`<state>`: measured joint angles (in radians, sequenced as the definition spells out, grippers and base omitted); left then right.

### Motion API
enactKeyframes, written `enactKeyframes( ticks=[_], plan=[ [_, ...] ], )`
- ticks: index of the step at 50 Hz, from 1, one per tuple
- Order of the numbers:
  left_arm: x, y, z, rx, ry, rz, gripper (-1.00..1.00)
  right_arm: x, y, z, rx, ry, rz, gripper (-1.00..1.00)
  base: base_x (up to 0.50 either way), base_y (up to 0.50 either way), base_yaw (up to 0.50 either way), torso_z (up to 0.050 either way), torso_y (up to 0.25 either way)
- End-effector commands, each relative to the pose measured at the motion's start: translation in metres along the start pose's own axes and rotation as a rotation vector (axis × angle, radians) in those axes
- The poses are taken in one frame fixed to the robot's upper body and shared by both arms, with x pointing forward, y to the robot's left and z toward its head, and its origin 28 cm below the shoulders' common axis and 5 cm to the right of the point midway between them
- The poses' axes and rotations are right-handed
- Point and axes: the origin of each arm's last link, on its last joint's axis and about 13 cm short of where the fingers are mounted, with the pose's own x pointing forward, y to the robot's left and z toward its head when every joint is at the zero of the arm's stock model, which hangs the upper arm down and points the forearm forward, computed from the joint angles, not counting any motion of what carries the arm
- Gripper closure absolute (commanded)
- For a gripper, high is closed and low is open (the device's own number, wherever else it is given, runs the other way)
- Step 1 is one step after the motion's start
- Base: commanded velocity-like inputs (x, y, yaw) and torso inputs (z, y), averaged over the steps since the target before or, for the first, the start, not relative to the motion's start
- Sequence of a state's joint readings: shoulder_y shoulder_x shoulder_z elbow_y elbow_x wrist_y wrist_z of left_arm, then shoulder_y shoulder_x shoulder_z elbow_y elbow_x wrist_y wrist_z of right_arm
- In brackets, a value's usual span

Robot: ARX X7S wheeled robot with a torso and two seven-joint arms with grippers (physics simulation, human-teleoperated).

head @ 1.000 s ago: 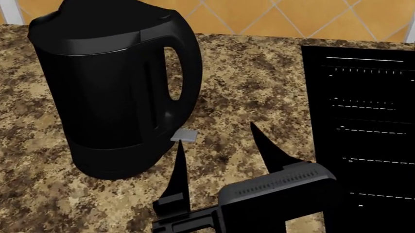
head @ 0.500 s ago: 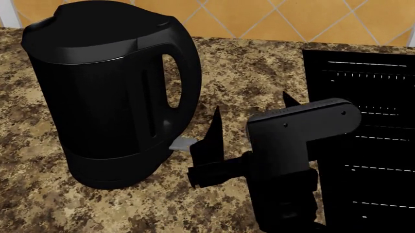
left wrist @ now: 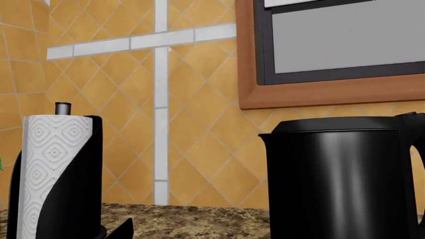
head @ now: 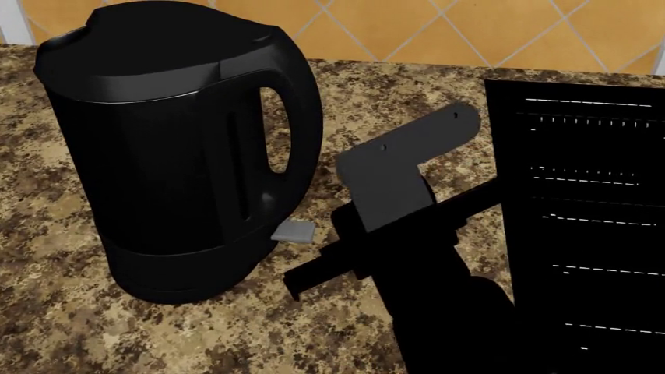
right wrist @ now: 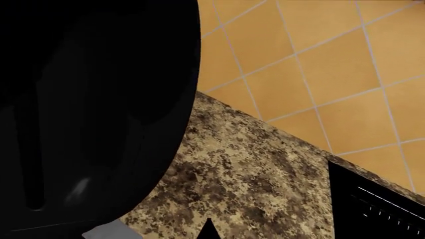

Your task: Press down the lever to turn on the electric kettle.

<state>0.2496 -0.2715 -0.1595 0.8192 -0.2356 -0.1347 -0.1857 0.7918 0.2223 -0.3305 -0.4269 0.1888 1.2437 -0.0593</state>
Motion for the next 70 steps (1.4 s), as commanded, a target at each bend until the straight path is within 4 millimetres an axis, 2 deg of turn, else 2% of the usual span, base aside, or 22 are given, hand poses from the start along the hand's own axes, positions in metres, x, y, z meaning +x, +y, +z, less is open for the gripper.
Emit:
enactKeyframes(
  ticks=[1,11,22,33,42,49,57,67,70],
  plan=[
    [0.001,0.001,0.004,0.002,-0.007,0.003,-1.0,0.011,0.007,-0.011,-0.028,0.06,0.071,1.0,0.0,0.0,0.0,0.0,0.0],
    [0.001,0.001,0.002,-0.001,-0.006,0.005,-1.0,0.016,0.02,-0.021,0.013,0.018,0.192,1.0,0.0,0.0,0.0,0.0,0.0],
    [0.001,0.0,-0.001,-0.002,0.0,0.004,-1.0,0.022,0.028,-0.03,-0.004,0.031,0.246,1.0,0.0,0.0,0.0,0.0,0.0],
    [0.0,0.0,-0.001,-0.003,-0.001,0.004,-1.0,0.029,0.032,-0.032,-0.022,0.049,0.252,1.0,0.0,0.0,0.0,0.0,0.0],
    [-0.001,0.001,-0.001,-0.002,-0.003,0.005,-1.0,0.043,0.029,-0.035,-0.014,0.078,0.219,1.0,0.0,0.0,0.0,0.0,0.0],
    [0.0,0.001,-0.003,0.002,0.001,0.008,-1.0,0.047,0.026,-0.033,-0.006,0.081,0.197,1.0,0.0,0.0,0.0,0.0,0.0],
    [-0.002,0.003,-0.002,0.003,0.0,0.014,-1.0,0.055,0.033,-0.065,-0.046,0.203,0.209,1.0,0.0,0.0,0.0,0.0,0.0],
    [-0.002,0.003,-0.001,0.002,-0.001,0.015,-1.0,0.058,0.04,-0.123,-0.023,0.349,0.222,1.0,0.0,0.0,0.0,0.0,0.0],
    [-0.002,0.003,-0.001,0.001,-0.001,0.016,-1.0,0.056,0.041,-0.13,-0.009,0.36,0.221,1.0,0.0,0.0,0.0,0.0,0.0]
  ],
)
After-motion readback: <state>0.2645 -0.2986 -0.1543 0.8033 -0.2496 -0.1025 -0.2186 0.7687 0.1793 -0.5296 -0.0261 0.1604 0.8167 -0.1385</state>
